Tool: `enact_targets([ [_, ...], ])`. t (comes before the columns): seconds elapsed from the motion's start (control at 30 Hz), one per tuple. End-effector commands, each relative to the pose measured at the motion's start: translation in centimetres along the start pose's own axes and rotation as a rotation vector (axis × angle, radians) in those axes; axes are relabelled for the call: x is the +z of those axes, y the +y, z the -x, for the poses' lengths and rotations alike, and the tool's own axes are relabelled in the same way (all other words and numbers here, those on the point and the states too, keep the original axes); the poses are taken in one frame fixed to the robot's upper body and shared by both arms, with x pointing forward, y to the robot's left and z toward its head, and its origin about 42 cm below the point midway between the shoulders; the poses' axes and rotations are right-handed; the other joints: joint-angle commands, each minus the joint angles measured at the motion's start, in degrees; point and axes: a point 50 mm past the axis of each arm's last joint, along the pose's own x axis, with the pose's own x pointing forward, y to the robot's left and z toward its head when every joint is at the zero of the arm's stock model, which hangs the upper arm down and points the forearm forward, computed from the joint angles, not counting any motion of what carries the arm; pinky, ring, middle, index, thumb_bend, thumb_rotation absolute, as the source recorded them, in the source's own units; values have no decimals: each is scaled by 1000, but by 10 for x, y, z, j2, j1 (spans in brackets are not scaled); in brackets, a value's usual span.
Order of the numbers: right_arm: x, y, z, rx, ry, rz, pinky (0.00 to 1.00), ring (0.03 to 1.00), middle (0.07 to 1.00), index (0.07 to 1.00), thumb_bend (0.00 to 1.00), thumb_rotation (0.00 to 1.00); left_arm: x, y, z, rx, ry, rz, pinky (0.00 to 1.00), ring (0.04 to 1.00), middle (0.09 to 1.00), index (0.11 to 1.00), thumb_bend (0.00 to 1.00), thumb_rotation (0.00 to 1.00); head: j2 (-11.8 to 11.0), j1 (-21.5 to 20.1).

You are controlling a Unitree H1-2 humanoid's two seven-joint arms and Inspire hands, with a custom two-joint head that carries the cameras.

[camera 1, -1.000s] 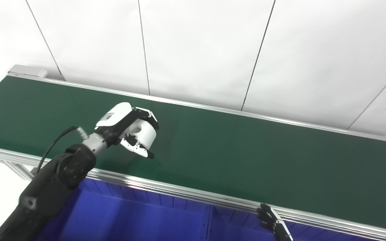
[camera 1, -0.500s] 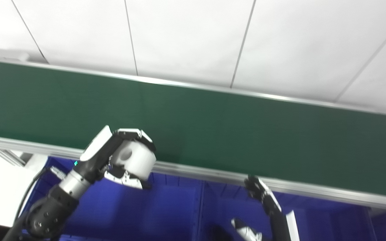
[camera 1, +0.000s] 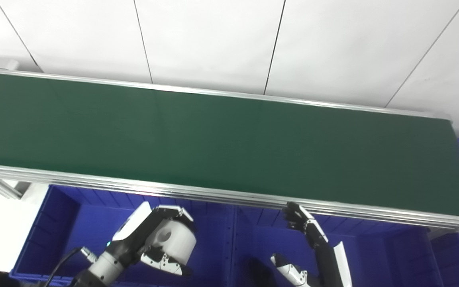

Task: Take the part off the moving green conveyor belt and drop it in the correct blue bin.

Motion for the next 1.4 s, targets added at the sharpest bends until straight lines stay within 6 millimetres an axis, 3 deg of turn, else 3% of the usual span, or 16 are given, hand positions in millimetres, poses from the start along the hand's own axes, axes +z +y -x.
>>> enact_targets([
  [0.0,10,-1,-5,-14,-63,-12,737,785,810,855,675,592,1,2,-6,38,-54,-30,430,425,508,510,496,0,0,-1],
  [0.1,11,-1,-5,-12,-60,-15,745,784,808,856,682,592,-5,-6,-10,35,-55,-60,495,457,512,490,497,0,-1,0],
  [0.13,11,0,-5,-11,-61,-14,742,783,809,857,676,592,-7,-9,-11,31,-57,-70,604,624,524,475,505,0,-1,0],
  [0.17,11,0,-4,-12,-64,-18,742,783,809,857,676,592,-10,-13,-12,18,-54,-100,615,641,525,473,506,0,-1,-1],
  [0.2,11,0,-4,-13,-67,-21,738,782,810,854,673,581,-12,-16,-13,9,-53,-122,682,729,652,489,502,27,-1,-1],
  [0.27,11,1,-4,-18,-70,-26,736,781,810,854,671,574,-17,-22,-14,-32,-43,-185,746,795,746,497,501,47,-2,-4],
  [0.3,11,1,-3,-20,-69,-27,737,779,808,855,670,571,-19,-24,-15,-58,-31,-211,801,852,815,687,535,80,-2,-5],
  [0.37,11,1,-3,-19,-68,-24,737,778,809,857,673,577,-21,-26,-15,-94,-14,-252,909,936,913,849,578,209,-1,-6],
  [0.4,11,1,-3,-17,-67,-22,735,779,810,858,674,581,-22,-27,-16,-98,-13,-260,946,962,949,881,618,257,-1,-6],
  [0.43,12,1,-3,-17,-67,-22,734,779,811,858,674,581,-22,-28,-16,-91,-20,-261,951,966,955,885,625,265,-1,-6],
  [0.53,12,0,-2,-19,-67,-16,726,779,809,854,670,577,-20,-29,-15,-63,-41,-223,980,995,995,926,702,417,-1,-5],
  [0.67,12,0,-2,-18,-58,-15,741,784,810,857,671,579,-12,-28,-12,-38,-53,-101,900,996,1000,954,748,518,0,-9],
  [1.03,10,5,-3,-6,-33,-3,760,796,820,862,679,586,27,-25,-3,5,-133,211,939,984,999,985,742,555,-2,-25],
  [1.37,10,8,-5,-8,-23,2,755,804,824,866,683,603,22,-26,5,17,-97,287,918,969,995,975,724,567,-3,-27],
])
